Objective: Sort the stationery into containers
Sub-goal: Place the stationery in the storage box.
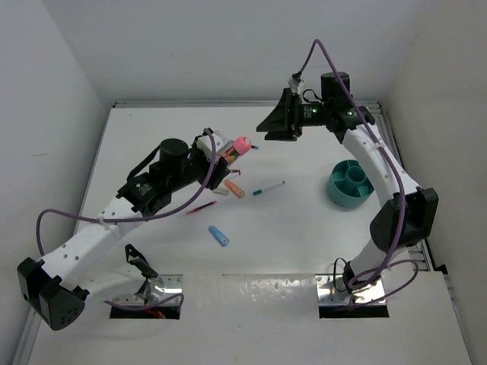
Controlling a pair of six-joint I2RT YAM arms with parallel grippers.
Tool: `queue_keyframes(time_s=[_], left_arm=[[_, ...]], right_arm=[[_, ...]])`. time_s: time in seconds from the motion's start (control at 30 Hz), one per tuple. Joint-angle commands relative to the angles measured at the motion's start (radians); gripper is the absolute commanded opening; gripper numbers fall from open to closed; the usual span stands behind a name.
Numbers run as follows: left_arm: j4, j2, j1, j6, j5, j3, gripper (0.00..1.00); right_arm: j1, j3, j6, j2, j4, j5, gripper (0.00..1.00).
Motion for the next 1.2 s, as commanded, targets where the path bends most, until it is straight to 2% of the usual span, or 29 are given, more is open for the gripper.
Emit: queue_keyframes(time_s=[0.0,0.2,0.33,0.5,0.57,0.6,0.73,0.8,0.97,1.03,1.07,1.1,1.13,1.17], left_arm=[[0.083,-0.038,0.008,-0.034,-0.032,0.034,0.00],[0.095,-0.018,0.006,-0.043,-0.031,0.045,0.00],[0.104,-0.009,0.006,-0.045,-0.026,0.057,0.00],[0.107,-0.004,0.006,-0.045,-0.017,0.064,0.00],[0.111,0.000,0.006,-0.045,-0.014,0.064,0.00],[0.111,0.002,0.006,-0.045,-0.014,0.062,0.00],[0.112,0.003,0.006,-0.042,-0.017,0.062,0.00],[0.111,0.000,0.006,-0.040,-0.013,0.062,0.00],[0.104,-0.001,0.006,-0.033,-0.002,0.059,0.03],[0.101,-0.003,0.008,-0.031,-0.011,0.057,0.17],[0.100,-0.006,0.009,-0.031,-0.014,0.056,0.28],[0.098,-0.006,0.009,-0.030,-0.020,0.056,0.55],[0.091,-0.007,0.009,-0.030,-0.028,0.056,0.65],[0.086,-0.009,0.009,-0.028,-0.039,0.057,0.85]], right_arm=[[0.034,0.016,0.096,-0.003,0.101,-0.022,0.73],[0.126,0.022,0.090,0.035,0.103,-0.002,0.85],[0.162,0.076,0.038,0.068,0.045,0.033,0.86],[0.177,0.087,0.048,0.100,0.069,0.023,0.83],[0.182,0.087,0.061,0.104,0.077,0.012,0.77],[0.185,0.084,0.065,0.107,0.093,-0.003,0.68],[0.191,0.085,0.064,0.106,0.107,-0.007,0.45],[0.188,0.087,0.059,0.104,0.106,-0.007,0.41],[0.176,0.087,0.036,0.095,0.097,-0.002,0.09],[0.159,0.085,0.015,0.085,0.074,0.004,0.00],[0.148,0.087,0.007,0.080,0.063,0.009,0.00],[0.140,0.088,-0.025,0.071,0.051,0.010,0.00],[0.119,0.091,-0.042,0.065,0.016,0.012,0.00],[0.102,0.104,-0.069,0.059,-0.009,0.024,0.00]])
